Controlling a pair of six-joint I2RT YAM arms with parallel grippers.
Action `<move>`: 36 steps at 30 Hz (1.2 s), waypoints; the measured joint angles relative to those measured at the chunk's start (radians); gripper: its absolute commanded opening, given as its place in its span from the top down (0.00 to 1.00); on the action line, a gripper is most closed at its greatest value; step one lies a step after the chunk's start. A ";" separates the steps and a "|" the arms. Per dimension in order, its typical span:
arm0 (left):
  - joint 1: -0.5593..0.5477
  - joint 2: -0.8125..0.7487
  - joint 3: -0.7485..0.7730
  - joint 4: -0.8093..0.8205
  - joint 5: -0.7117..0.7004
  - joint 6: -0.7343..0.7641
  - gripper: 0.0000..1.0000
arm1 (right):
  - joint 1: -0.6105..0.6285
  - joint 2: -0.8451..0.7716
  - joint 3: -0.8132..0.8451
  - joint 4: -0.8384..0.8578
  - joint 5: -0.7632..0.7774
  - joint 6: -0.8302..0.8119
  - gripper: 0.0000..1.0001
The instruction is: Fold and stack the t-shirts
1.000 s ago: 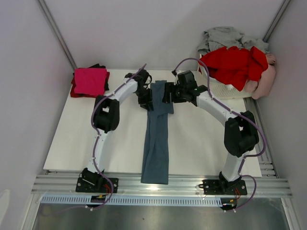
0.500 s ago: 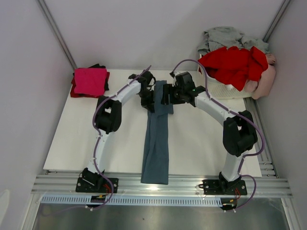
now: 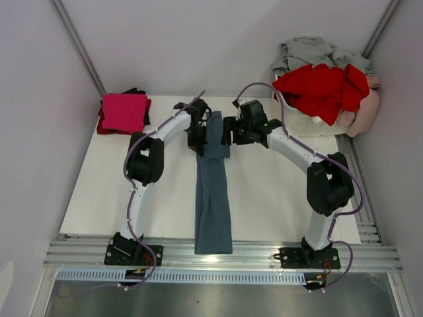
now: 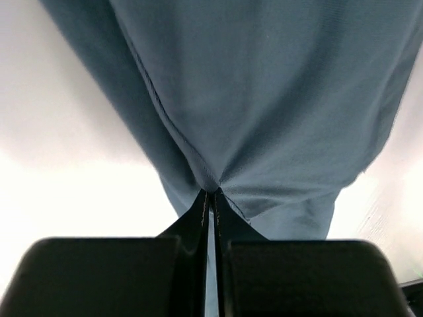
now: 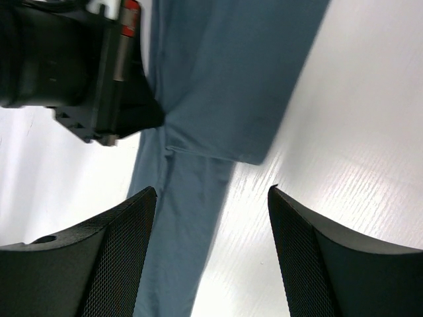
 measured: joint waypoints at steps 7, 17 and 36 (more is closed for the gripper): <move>0.070 -0.127 -0.104 -0.006 -0.069 0.000 1.00 | 0.007 0.000 0.000 -0.002 0.010 0.000 0.28; 0.087 -0.165 -0.193 0.013 -0.088 0.000 0.99 | 0.025 0.024 0.004 -0.014 0.018 0.000 0.27; 0.091 -0.265 -0.403 0.070 -0.048 -0.039 0.81 | 0.026 0.048 -0.006 -0.010 -0.084 0.012 0.21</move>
